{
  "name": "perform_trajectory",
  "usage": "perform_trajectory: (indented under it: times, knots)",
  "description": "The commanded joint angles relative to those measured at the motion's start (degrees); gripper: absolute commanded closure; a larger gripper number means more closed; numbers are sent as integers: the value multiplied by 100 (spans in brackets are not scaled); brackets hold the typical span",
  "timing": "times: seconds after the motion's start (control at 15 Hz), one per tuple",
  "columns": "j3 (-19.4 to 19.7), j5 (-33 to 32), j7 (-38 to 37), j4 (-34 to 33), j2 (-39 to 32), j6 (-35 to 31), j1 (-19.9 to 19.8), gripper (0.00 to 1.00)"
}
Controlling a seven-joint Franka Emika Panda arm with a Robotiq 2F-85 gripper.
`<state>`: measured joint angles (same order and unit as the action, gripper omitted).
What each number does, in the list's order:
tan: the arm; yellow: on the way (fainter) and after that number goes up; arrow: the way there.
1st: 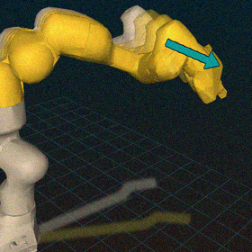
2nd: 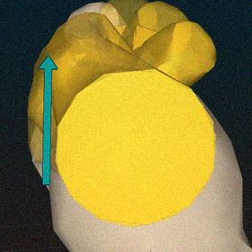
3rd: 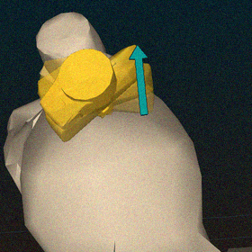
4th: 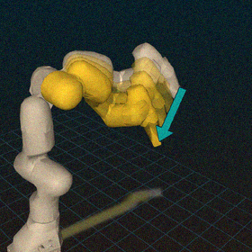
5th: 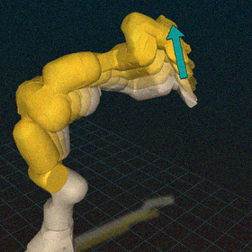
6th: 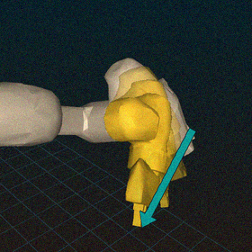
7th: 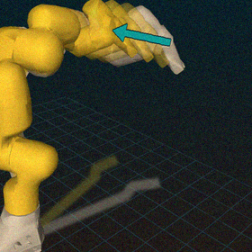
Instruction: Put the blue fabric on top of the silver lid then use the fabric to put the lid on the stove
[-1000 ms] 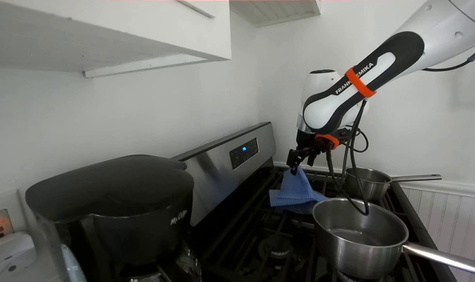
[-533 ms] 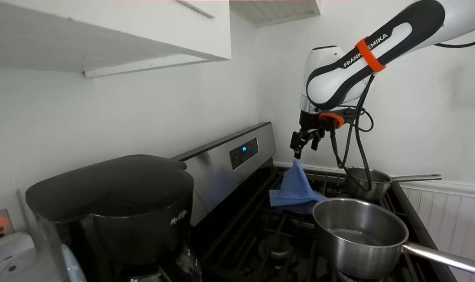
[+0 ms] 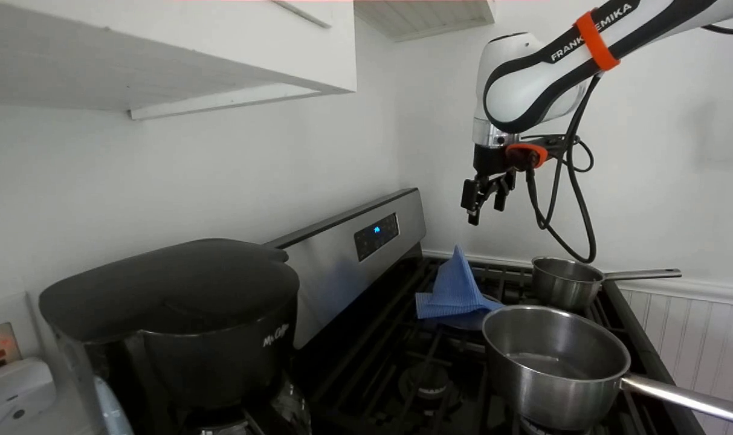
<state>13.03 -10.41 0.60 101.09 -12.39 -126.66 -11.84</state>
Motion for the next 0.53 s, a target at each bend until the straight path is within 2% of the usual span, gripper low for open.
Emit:
perform_trajectory:
  times: [0.0,0.27,0.33,0.47]
  knots:
    - [15,-293,94,23,256,209,4,0]
    - [11,-251,75,-44,340,400,-39,0]
    - [-14,-177,84,-28,242,208,-50,0]
    - [-12,-176,84,-29,273,259,-61,0]
